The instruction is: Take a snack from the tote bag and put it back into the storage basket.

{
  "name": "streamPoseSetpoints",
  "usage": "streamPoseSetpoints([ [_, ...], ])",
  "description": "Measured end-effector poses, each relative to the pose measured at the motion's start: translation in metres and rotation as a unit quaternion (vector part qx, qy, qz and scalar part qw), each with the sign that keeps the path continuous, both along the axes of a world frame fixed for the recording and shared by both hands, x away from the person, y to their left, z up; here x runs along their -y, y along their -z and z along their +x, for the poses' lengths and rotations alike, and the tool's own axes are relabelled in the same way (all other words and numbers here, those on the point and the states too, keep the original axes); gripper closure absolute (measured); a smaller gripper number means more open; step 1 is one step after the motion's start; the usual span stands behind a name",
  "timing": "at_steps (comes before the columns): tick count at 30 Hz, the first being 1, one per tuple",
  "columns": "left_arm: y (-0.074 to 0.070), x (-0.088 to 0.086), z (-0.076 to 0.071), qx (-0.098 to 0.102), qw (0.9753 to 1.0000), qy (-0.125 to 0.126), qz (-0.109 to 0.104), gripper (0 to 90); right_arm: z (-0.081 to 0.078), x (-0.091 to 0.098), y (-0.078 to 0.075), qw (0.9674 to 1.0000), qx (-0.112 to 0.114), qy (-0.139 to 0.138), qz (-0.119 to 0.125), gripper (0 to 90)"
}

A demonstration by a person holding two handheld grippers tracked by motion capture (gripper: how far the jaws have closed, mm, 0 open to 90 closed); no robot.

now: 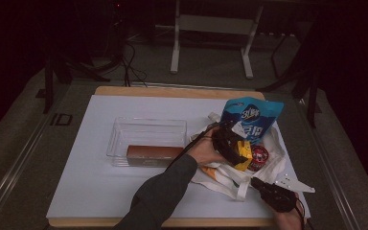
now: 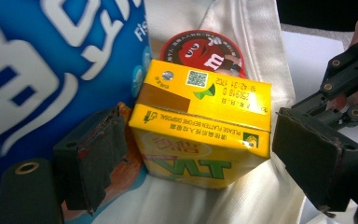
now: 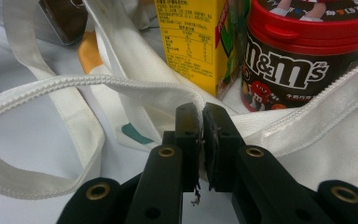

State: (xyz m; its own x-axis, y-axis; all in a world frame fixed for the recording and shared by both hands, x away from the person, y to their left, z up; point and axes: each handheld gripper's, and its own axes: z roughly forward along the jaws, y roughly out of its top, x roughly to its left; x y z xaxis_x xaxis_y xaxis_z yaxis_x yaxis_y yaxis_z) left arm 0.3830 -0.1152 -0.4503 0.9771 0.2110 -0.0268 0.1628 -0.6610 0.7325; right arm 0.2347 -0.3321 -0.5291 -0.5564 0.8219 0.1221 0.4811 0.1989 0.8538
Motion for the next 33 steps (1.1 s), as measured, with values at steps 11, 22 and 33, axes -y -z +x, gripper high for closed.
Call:
streamPoseSetpoints([
  [11,0.011,0.012,-0.001,0.009,0.9998,0.003,0.018,17.7,0.0,0.0,0.0,1.0,-0.001,-0.001,0.0,84.3],
  [22,0.016,0.016,-0.005,0.04,0.9982,0.005,0.043,24.1,0.0,0.0,0.0,1.0,-0.001,-0.001,0.001,84.3],
  [33,0.017,0.013,-0.006,0.03,0.9988,-0.003,0.037,27.9,0.0,0.0,0.0,1.0,-0.001,-0.002,0.002,84.2],
])
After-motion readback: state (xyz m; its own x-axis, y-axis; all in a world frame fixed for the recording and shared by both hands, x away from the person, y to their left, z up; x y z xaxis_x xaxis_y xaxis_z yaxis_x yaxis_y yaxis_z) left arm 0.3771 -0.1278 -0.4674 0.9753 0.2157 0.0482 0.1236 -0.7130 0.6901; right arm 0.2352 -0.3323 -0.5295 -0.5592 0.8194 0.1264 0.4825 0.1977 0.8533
